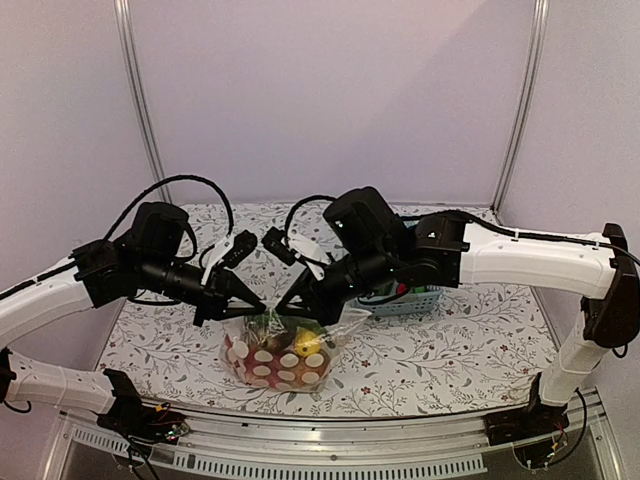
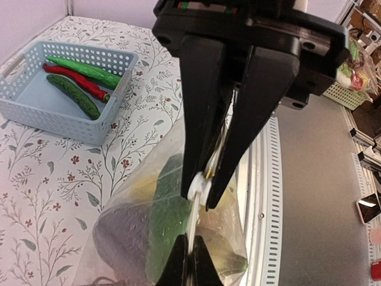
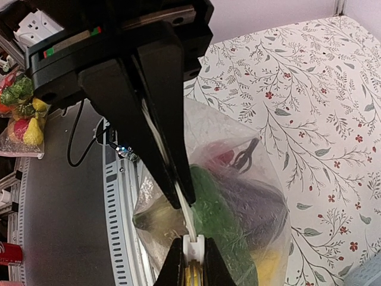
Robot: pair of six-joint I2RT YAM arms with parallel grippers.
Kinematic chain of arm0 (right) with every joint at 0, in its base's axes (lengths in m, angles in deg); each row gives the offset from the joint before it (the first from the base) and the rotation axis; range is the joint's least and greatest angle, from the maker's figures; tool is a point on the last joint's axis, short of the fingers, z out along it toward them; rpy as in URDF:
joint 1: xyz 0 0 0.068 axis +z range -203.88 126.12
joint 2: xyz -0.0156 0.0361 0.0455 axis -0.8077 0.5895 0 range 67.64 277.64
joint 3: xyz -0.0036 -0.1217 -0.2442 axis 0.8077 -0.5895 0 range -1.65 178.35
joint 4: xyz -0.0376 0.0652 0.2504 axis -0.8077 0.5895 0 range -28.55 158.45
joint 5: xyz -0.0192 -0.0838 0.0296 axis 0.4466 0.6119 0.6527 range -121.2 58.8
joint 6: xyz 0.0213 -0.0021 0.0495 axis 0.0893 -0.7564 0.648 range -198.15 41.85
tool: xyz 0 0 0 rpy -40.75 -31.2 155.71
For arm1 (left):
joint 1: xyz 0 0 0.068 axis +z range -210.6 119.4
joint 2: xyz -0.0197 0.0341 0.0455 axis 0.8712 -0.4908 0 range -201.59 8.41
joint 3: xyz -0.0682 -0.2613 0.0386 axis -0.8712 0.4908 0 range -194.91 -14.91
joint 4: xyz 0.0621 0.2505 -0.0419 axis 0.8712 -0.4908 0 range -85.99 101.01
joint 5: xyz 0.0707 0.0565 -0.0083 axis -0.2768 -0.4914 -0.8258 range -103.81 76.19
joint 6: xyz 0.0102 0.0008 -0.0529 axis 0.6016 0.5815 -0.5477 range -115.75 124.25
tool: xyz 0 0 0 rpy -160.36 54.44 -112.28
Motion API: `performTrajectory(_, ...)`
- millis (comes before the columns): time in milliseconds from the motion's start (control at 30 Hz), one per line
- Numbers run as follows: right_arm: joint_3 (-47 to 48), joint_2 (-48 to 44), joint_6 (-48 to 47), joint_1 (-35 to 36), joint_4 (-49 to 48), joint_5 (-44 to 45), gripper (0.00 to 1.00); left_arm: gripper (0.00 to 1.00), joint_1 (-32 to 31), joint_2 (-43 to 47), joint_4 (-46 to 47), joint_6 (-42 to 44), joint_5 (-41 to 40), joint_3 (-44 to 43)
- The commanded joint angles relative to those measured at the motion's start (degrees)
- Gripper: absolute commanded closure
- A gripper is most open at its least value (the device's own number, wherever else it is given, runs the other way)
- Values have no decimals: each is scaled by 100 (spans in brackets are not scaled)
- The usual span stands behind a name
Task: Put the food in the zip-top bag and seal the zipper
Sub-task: Zip the zipper on the zipper food storage bag.
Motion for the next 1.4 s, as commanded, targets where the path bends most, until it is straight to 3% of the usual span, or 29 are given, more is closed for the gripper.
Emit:
performTrajectory(0,-174,-288,-41,-58,785,208,100,100,164,218,-30,49,-140,-32)
performTrajectory(1367,-536,-579,38,-88,982,326,100,100,481,221,-171,-38,-802,-41)
